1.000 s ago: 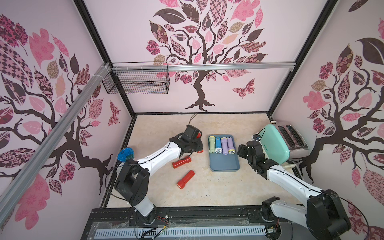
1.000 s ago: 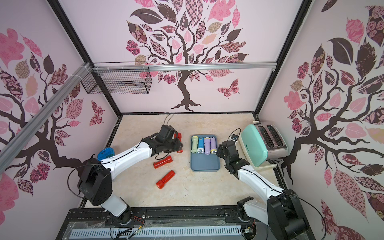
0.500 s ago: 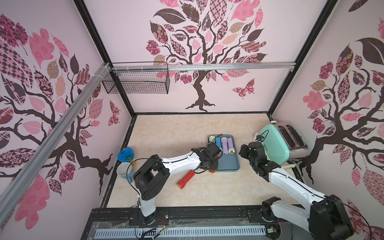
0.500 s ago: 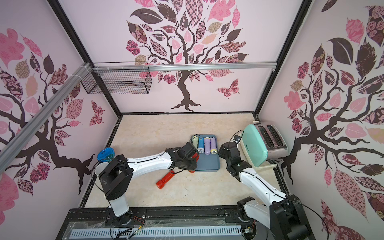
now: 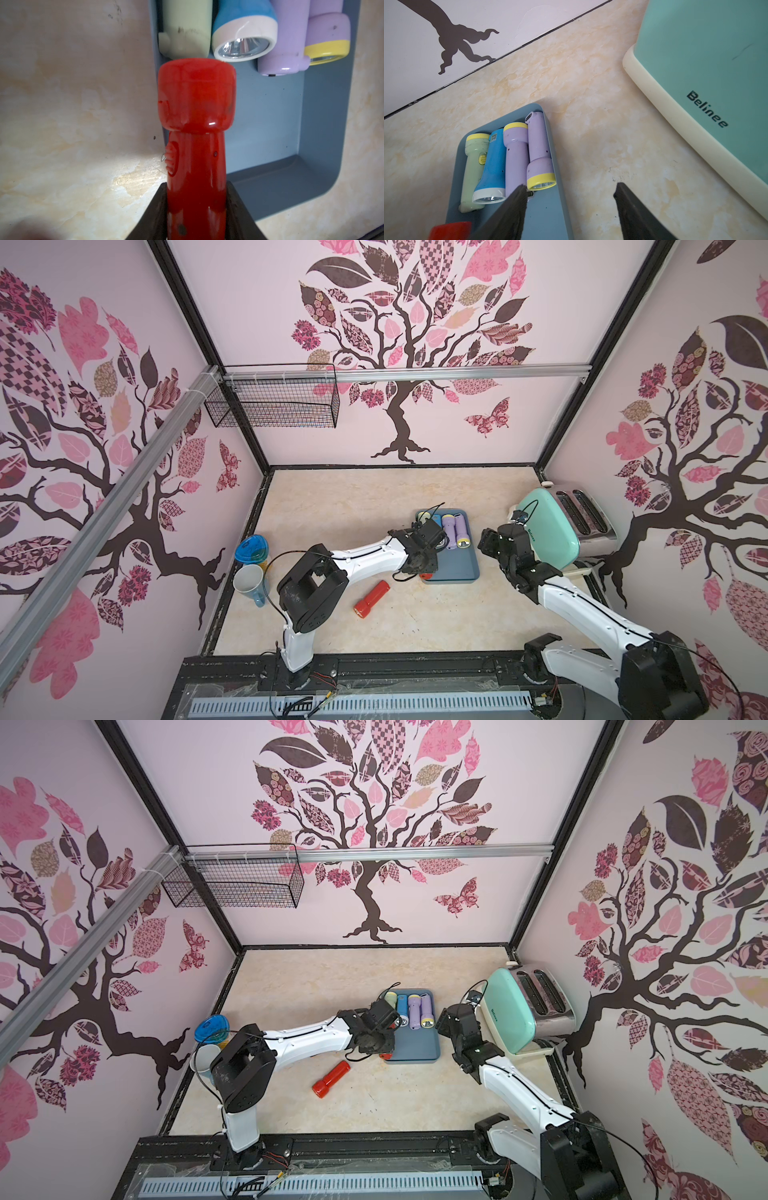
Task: Put the flashlights into the storage boxes
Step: Place the flashlight at the storage box.
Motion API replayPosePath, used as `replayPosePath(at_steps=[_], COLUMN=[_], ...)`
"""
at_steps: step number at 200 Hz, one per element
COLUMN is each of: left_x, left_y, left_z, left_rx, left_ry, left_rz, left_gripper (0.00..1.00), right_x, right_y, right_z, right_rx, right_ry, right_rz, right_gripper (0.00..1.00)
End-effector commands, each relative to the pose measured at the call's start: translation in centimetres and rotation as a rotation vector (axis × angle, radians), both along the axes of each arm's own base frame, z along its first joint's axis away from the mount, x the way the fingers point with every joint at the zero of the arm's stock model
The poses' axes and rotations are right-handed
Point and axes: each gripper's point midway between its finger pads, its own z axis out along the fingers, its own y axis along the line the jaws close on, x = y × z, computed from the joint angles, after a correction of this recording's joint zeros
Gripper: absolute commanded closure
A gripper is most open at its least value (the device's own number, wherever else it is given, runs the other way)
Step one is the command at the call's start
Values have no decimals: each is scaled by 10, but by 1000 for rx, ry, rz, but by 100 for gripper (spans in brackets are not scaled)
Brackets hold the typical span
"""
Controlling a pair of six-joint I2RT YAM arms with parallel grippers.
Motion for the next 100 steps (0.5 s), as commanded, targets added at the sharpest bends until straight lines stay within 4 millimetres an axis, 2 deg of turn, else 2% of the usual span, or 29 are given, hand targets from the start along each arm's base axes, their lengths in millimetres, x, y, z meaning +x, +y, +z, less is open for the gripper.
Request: replayPosePath(at_steps=[1, 45, 100], left_x=[13, 12, 9], left_y=[-8, -5, -7], left_z=[-2, -17, -13], left_rx=[-69, -27, -16], left_ry=[-38, 1, -14], left_rz=[73, 104, 130], left_gripper=[84, 82, 68], right_x=[0, -2, -2], right_y=[-3, -6, -3], right_z=[6, 14, 13], right_rx=[-12, -15, -1], right_ry=[-9, -30, -32], right_rz=[-5, -12, -1], right_gripper=[30, 30, 29])
